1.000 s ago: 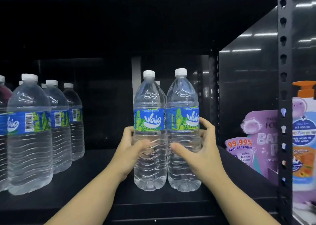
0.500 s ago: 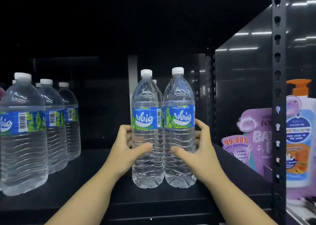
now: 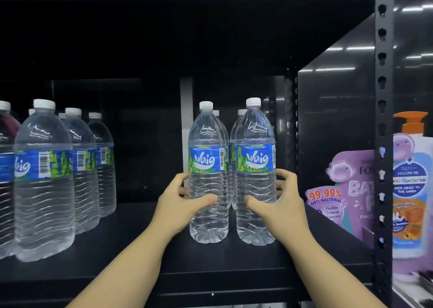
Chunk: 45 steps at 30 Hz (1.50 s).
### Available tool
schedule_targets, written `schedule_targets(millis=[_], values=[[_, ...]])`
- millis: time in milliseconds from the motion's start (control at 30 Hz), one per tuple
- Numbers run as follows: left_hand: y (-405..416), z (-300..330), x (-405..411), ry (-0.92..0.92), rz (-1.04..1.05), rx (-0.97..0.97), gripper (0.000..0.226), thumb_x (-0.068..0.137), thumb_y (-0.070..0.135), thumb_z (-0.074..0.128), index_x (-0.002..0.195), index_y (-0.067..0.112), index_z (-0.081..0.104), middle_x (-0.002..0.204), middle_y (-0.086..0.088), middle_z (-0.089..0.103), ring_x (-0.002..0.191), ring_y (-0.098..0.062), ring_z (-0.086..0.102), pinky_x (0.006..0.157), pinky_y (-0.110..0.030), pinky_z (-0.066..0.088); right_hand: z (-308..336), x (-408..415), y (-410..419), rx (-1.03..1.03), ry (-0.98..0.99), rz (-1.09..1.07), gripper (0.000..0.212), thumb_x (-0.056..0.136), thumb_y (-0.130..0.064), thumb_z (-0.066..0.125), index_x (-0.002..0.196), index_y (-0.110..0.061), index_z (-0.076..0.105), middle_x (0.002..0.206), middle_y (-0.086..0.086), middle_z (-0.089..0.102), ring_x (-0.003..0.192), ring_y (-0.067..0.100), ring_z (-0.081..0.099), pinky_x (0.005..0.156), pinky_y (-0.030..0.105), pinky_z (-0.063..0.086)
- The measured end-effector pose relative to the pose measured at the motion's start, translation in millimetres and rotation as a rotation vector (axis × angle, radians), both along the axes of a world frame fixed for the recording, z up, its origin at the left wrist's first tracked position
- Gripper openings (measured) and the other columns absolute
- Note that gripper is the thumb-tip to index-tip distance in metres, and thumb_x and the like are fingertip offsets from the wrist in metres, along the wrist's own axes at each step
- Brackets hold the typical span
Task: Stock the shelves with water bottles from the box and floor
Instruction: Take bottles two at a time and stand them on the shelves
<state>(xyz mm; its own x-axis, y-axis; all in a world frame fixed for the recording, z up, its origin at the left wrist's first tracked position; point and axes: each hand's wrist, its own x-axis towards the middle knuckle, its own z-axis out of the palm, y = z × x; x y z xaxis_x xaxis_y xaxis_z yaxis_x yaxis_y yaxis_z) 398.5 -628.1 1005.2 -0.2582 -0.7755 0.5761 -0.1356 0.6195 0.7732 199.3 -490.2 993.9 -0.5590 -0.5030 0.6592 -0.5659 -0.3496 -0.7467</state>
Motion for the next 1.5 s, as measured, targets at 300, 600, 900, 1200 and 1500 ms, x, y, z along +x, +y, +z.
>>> schedule_targets(millis=[300, 600, 900, 1200, 1500], values=[[3, -2, -14, -0.017, 0.089, -0.009, 0.070, 0.057, 0.061, 0.095, 0.110, 0.033, 0.058, 0.101, 0.009, 0.072, 0.087, -0.006, 0.073, 0.071, -0.024, 0.057, 0, -11, -9, 0.073, -0.036, 0.011, 0.070, 0.070, -0.035, 0.096, 0.126, -0.036, 0.053, 0.108, -0.018, 0.066, 0.097, -0.005, 0.065, 0.081, 0.026, 0.058], [7, -3, -21, -0.087, 0.073, -0.020, 0.061, 0.071, 0.050, 0.091, 0.118, 0.036, 0.055, 0.103, 0.010, 0.069, 0.092, -0.006, 0.068, 0.076, -0.026, 0.051, -5, -11, -18, 0.217, 0.033, -0.025, 0.070, 0.071, -0.042, 0.090, 0.125, -0.041, 0.046, 0.106, -0.020, 0.067, 0.099, 0.005, 0.068, 0.083, 0.030, 0.053], [3, -9, -17, -0.099, 0.021, -0.011, 0.069, 0.069, 0.041, 0.094, 0.123, 0.036, 0.052, 0.104, 0.009, 0.070, 0.090, -0.006, 0.072, 0.081, -0.031, 0.059, -6, -12, -27, 0.266, 0.132, -0.110, 0.085, 0.065, -0.041, 0.095, 0.132, -0.035, 0.044, 0.123, -0.004, 0.055, 0.110, 0.016, 0.059, 0.090, 0.039, 0.052], [-2, -12, -24, -0.138, -0.010, -0.033, 0.066, 0.082, 0.035, 0.088, 0.135, 0.026, 0.048, 0.117, 0.007, 0.066, 0.098, -0.002, 0.067, 0.078, -0.019, 0.051, -10, -15, -35, 0.286, 0.107, -0.146, 0.071, 0.067, -0.045, 0.095, 0.116, -0.033, 0.045, 0.114, -0.008, 0.068, 0.106, 0.015, 0.066, 0.087, 0.039, 0.056], [3, -9, -25, -0.168, 0.062, -0.044, 0.064, 0.081, 0.041, 0.087, 0.134, 0.030, 0.052, 0.094, 0.023, 0.061, 0.088, 0.011, 0.058, 0.070, -0.014, 0.043, -12, -12, -31, 0.335, 0.131, -0.117, 0.082, 0.073, -0.036, 0.088, 0.139, -0.029, 0.041, 0.125, -0.004, 0.063, 0.117, 0.019, 0.061, 0.092, 0.038, 0.053]])
